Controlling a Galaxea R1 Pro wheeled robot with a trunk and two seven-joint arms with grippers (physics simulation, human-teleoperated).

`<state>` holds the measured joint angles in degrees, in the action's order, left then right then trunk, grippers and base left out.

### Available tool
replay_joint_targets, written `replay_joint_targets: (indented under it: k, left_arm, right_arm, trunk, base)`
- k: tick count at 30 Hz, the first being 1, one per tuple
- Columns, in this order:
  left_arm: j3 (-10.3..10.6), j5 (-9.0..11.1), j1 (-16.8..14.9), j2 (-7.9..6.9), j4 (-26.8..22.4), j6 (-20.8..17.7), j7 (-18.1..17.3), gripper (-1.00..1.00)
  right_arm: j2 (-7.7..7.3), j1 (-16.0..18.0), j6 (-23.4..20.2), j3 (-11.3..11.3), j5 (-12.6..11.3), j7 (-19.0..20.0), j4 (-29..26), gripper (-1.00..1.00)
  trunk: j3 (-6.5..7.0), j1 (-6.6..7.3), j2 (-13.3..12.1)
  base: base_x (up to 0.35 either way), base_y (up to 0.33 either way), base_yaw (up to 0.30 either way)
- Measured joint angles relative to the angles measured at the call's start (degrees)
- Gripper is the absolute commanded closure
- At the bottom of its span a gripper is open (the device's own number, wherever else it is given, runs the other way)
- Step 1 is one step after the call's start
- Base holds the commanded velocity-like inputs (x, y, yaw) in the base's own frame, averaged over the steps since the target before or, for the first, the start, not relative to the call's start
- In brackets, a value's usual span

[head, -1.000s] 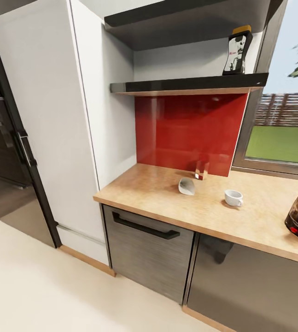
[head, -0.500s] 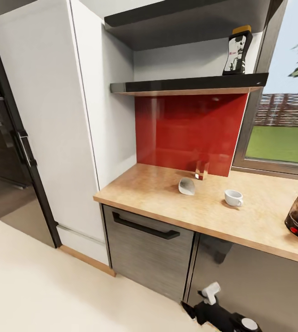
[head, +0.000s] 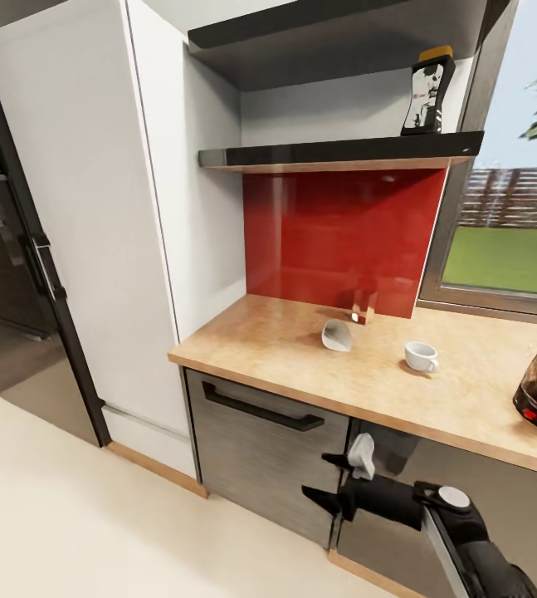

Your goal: Set up a coffee station on the kitchen countertop: keep the coffee maker on the countertop, move the bottle of coffee from the kitchen shelf to the counter next to the coffee maker, place a paper coffee filter on top of the coffee maker, put the saucer next to the coffee maker with the coffee cup on the saucer, and place the electric kettle next to the coffee maker.

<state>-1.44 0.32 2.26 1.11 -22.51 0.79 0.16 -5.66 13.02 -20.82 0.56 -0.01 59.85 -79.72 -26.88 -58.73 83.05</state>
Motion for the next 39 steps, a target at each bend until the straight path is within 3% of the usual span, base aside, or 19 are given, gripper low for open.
replay_joint_targets:
  k: [5,7,9,12,19,22,23,26,27,31,33,39]
  left_arm:
    - [0.0,0.0,0.0,0.0,0.0,0.0,0.0,-1.0]
    - [0.0,0.0,0.0,0.0,0.0,0.0,0.0,-1.0]
    - [0.0,0.0,0.0,0.0,0.0,0.0,0.0,-1.0]
    - [0.1,0.0,0.0,0.0,0.0,0.0,-0.1,-1.0]
    - [0.1,0.0,0.0,0.0,0.0,0.0,-0.1,-1.0]
    - [0.2,0.0,0.0,0.0,-0.1,0.0,-0.1,-1.0]
    - [0.2,0.0,0.0,0.0,-0.1,0.0,-0.1,-1.0]
    - [0.2,0.0,0.0,0.0,-0.1,0.0,-0.1,-1.0]
    - [0.2,0.0,0.0,0.0,-0.1,0.0,-0.1,-1.0]
    - [0.2,0.0,0.0,0.0,-0.1,0.0,-0.1,-1.0]
    - [0.2,0.0,0.0,0.01,-0.1,0.0,-0.1,-1.0]
    - [0.1,0.0,0.0,0.0,-0.1,0.0,-0.1,-1.0]
  right_arm:
    - [0.25,3.1,-7.4,1.4,-0.1,0.6,-6.3,-1.0]
    - [0.39,9.2,-11.9,1.8,-0.2,0.6,-7.6,-1.0]
    - [0.49,12.0,-12.9,1.9,-0.2,0.2,-7.8,-1.0]
    - [0.89,17.7,-13.8,2.0,-0.3,-7.2,-7.9,-1.0]
    - [4.22,23.4,-14.1,1.9,-1.3,-27.5,-7.5,-1.0]
    - [5.21,25.1,-14.2,1.8,-1.4,-32.8,-6.3,-1.0]
    - [5.76,25.9,-14.1,1.7,-1.3,-38.1,-3.2,-1.0]
    - [6.08,26.3,-13.7,1.6,-1.4,-44.4,1.5,-1.0]
    - [6.31,28.2,-12.0,1.5,-1.3,-51.4,8.6,-1.0]
    - [6.37,29.9,-9.7,1.5,-1.2,-54.2,14.8,-1.0]
    - [6.42,31.6,-7.6,1.4,-1.0,-57.1,20.5,-1.0]
    - [6.47,34.4,-2.0,1.2,-0.9,-62.7,28.5,-1.0]
  trunk:
    - [0.0,0.0,0.0]
    - [0.01,0.0,0.0]
    - [0.0,0.0,0.0]
    - [0.0,0.0,0.0]
    - [0.0,0.0,0.0]
    - [0.0,0.0,0.0]
    - [0.0,0.0,0.0]
    - [0.0,0.0,0.0]
    - [-0.01,-0.01,0.0]
    - [0.0,0.0,0.0]
    - [0.0,0.0,0.0]
    - [0.0,0.0,0.0]
  base:
    - [0.0,0.0,0.0]
    - [0.0,0.0,0.0]
    - [0.0,0.0,0.0]
    - [0.0,0.0,0.0]
    - [0.0,0.0,0.0]
    - [0.0,0.0,0.0]
    - [0.0,0.0,0.0]
    - [0.0,0.0,0.0]
    - [0.0,0.0,0.0]
    - [0.0,0.0,0.0]
    - [0.0,0.0,0.0]
    - [0.009,0.0,0.0]
